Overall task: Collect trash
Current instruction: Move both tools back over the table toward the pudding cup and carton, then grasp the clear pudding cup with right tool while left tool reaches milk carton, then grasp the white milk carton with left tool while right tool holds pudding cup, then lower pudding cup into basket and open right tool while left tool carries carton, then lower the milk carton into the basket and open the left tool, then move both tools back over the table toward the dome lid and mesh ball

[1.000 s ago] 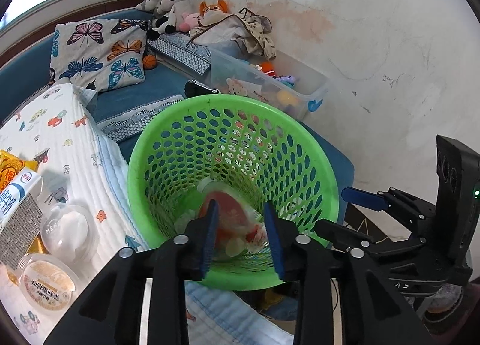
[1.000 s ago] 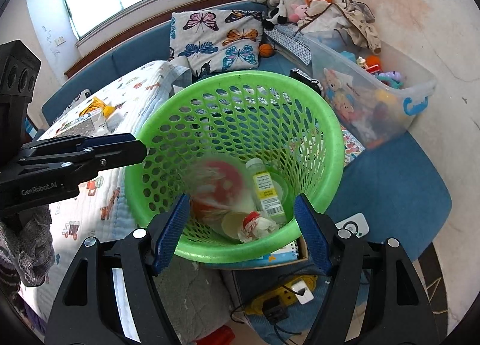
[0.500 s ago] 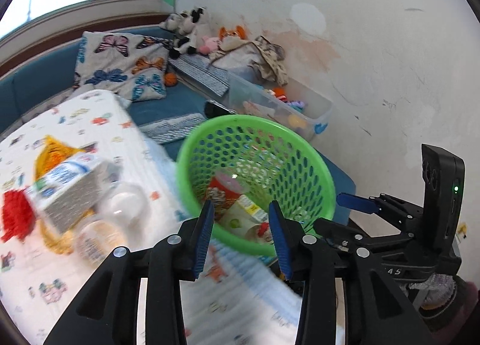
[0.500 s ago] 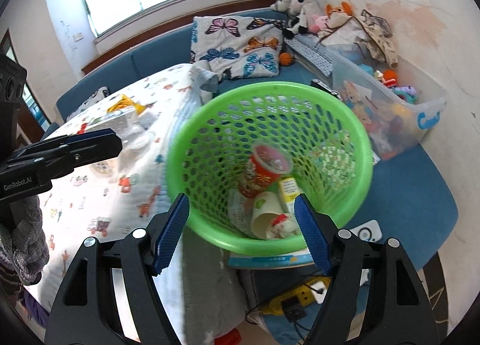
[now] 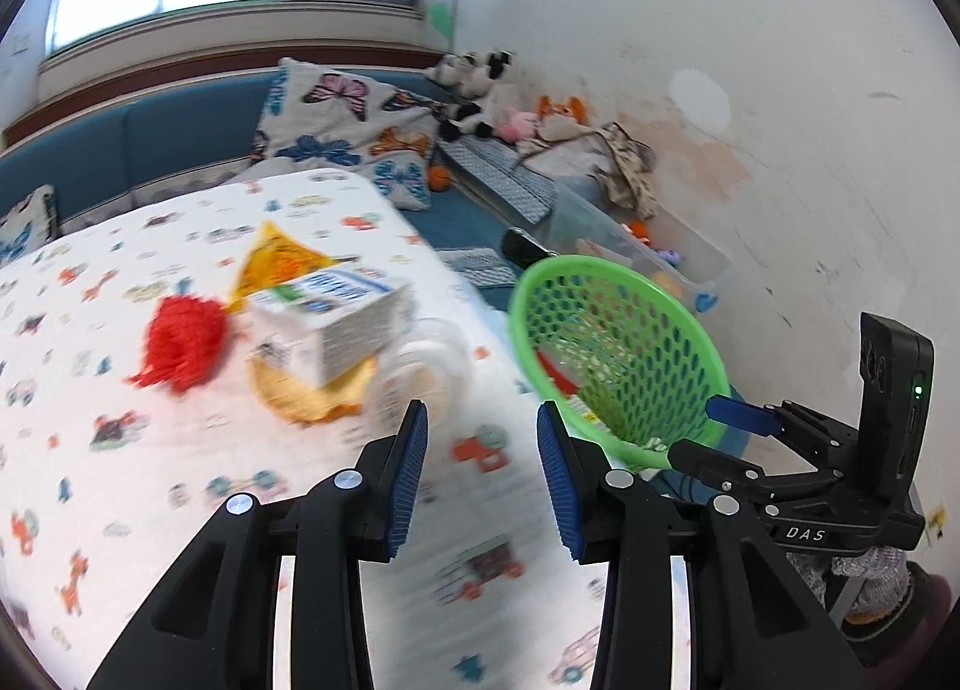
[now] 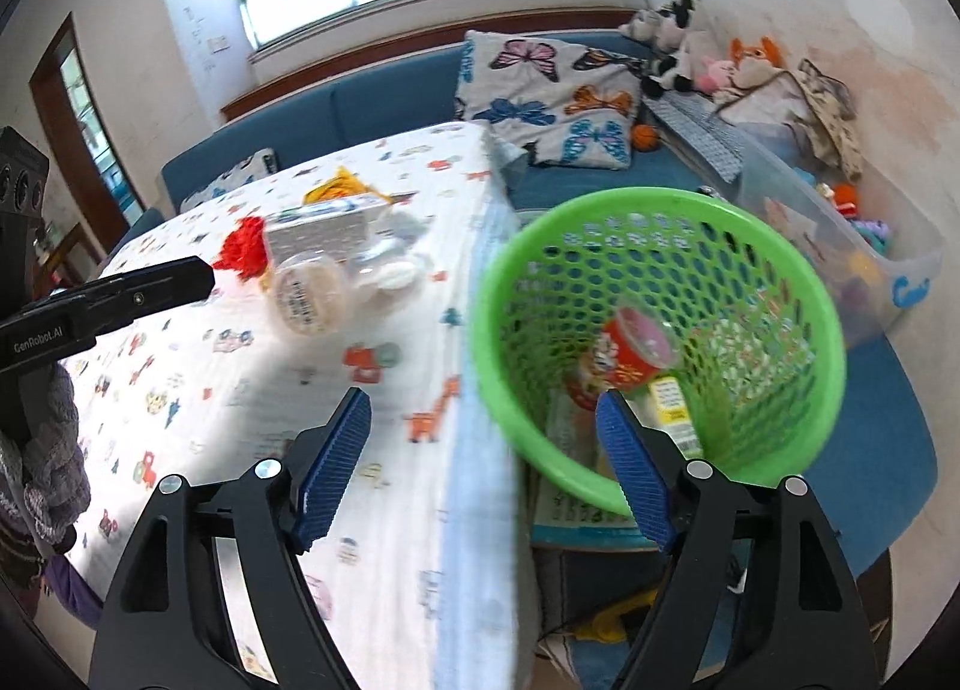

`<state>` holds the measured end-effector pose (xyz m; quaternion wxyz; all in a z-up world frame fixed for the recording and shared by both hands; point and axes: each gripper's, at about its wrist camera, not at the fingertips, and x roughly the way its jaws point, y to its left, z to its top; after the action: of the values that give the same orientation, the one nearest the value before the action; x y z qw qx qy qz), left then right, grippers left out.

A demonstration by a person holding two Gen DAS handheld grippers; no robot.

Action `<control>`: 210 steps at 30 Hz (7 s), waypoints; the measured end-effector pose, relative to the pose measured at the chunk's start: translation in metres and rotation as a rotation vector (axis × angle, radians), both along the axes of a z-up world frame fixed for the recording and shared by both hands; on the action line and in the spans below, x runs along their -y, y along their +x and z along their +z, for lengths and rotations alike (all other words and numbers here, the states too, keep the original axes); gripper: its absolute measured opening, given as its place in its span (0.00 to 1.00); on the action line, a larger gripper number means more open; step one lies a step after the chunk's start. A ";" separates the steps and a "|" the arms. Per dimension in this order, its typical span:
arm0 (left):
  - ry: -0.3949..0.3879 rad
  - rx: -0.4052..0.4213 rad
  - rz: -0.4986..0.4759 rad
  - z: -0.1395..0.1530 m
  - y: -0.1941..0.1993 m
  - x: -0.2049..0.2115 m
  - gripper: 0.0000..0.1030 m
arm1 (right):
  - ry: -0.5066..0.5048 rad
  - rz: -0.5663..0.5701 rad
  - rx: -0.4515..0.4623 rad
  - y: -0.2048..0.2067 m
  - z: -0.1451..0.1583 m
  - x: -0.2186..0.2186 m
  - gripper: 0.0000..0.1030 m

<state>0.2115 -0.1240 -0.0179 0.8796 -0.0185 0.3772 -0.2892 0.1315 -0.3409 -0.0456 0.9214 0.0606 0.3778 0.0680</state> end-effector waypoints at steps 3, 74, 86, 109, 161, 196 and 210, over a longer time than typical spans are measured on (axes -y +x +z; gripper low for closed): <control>-0.007 -0.002 0.036 -0.002 -0.002 -0.020 0.36 | -0.006 0.031 -0.004 0.005 -0.002 -0.014 0.76; 0.122 -0.005 0.005 -0.020 0.076 -0.043 0.67 | 0.020 0.150 -0.070 0.073 -0.021 -0.086 0.66; 0.238 -0.061 -0.173 -0.021 0.138 0.014 0.70 | 0.030 0.079 -0.054 0.049 -0.007 -0.036 0.66; 0.415 -0.119 -0.284 -0.054 0.182 0.052 0.73 | 0.045 0.022 -0.077 0.059 -0.015 0.002 0.66; 0.260 -0.015 -0.403 -0.002 0.080 0.186 0.64 | 0.086 -0.275 -0.080 0.014 -0.023 0.128 0.73; 0.223 -0.007 -0.264 -0.002 0.055 0.126 0.71 | 0.080 -0.205 -0.045 -0.009 -0.010 0.096 0.74; 0.233 0.032 -0.085 0.004 0.043 0.017 0.70 | 0.064 -0.071 -0.020 0.012 0.004 0.034 0.74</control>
<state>0.2540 -0.1410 -0.0136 0.8685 0.1045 0.3948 -0.2808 0.1432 -0.3748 -0.0413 0.9170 0.1042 0.3823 0.0466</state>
